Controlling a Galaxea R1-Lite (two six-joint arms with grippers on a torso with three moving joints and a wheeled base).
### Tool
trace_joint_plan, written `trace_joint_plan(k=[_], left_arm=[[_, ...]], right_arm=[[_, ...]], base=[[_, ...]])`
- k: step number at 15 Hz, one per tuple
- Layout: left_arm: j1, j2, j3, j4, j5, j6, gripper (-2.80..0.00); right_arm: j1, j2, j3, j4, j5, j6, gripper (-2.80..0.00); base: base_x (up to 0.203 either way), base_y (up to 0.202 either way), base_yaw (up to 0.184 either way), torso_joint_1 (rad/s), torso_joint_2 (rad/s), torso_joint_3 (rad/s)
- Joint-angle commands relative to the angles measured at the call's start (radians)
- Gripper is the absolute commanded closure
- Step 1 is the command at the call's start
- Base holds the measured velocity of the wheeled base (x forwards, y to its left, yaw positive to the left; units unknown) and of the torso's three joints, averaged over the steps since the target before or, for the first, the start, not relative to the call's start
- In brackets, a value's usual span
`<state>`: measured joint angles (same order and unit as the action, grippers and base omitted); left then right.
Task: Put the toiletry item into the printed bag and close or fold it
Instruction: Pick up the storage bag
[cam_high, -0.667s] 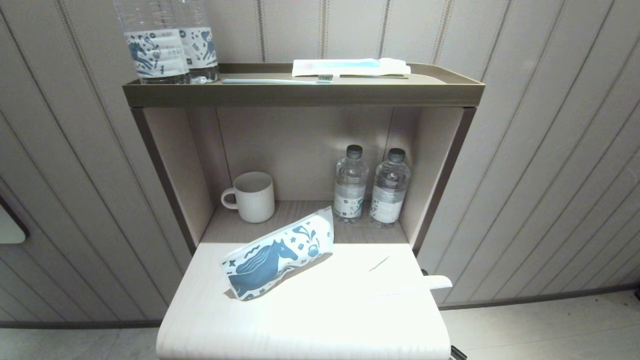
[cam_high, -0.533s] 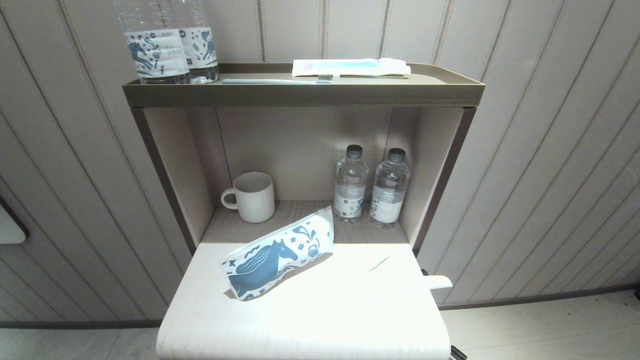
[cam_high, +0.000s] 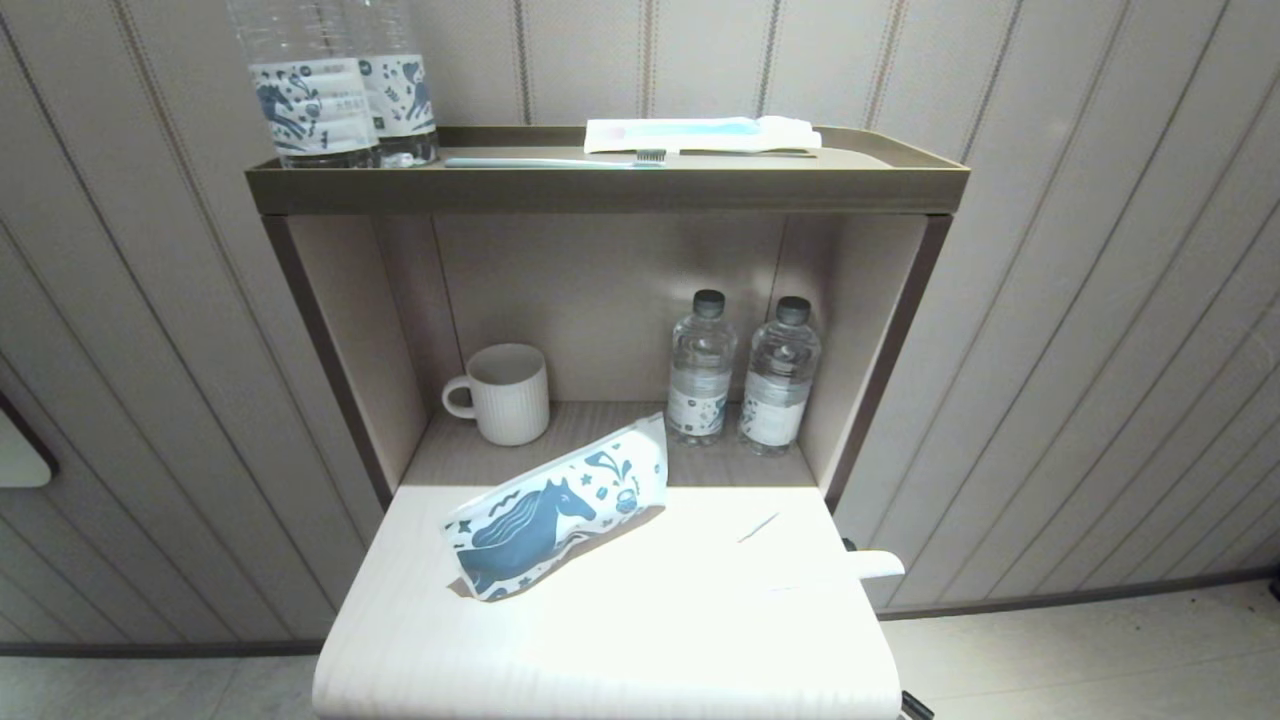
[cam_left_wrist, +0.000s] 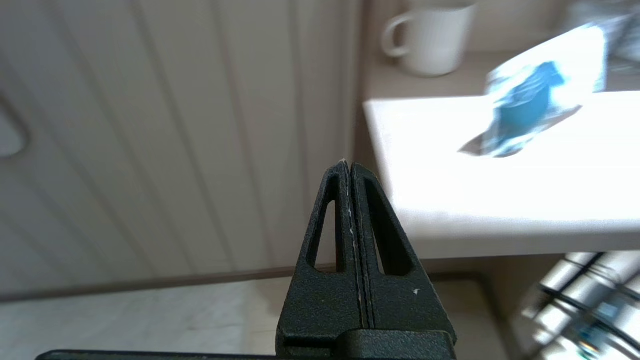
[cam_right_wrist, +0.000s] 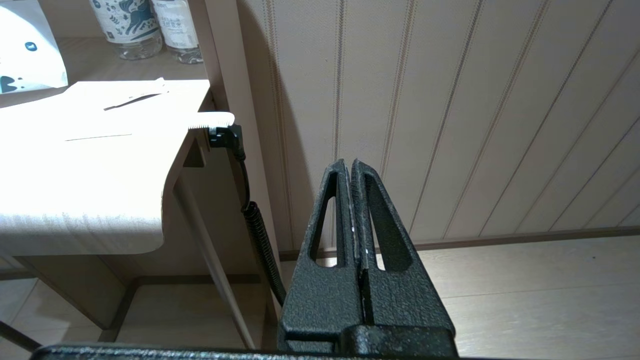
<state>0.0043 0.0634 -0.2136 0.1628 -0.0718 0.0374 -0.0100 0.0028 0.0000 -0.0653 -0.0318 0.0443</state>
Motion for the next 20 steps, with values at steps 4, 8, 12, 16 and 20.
trace_joint_plan(k=[4,8,12,16,20], left_arm=[[0.0,0.382,-0.26,0.058,-0.193,-0.011,0.0],[-0.007,0.685,-0.412,0.104,-0.539,-0.011,0.0],[-0.049,0.856,-0.456,0.13,-0.681,-0.002,-2.8],[-0.082,0.99,-0.459,0.08,-0.688,0.051,-2.8],[-0.198,1.102,-0.444,-0.023,-0.686,0.105,-2.8]], right_arm=[[0.0,0.002,0.0,-0.001,0.0,0.0,0.0],[-0.001,0.002,0.0,-0.001,0.0,0.0,0.0],[-0.001,0.002,0.0,-0.001,0.0,-0.001,0.0],[-0.001,0.002,0.0,-0.001,0.001,0.0,0.0],[0.001,0.002,0.0,-0.001,0.0,0.0,0.0]], base=[[0.0,0.0,0.0,0.0,0.0,0.0],[0.0,0.0,0.0,0.0,0.0,0.0],[0.0,0.0,0.0,0.0,0.0,0.0],[0.0,0.0,0.0,0.0,0.0,0.0],[0.0,0.0,0.0,0.0,0.0,0.0]])
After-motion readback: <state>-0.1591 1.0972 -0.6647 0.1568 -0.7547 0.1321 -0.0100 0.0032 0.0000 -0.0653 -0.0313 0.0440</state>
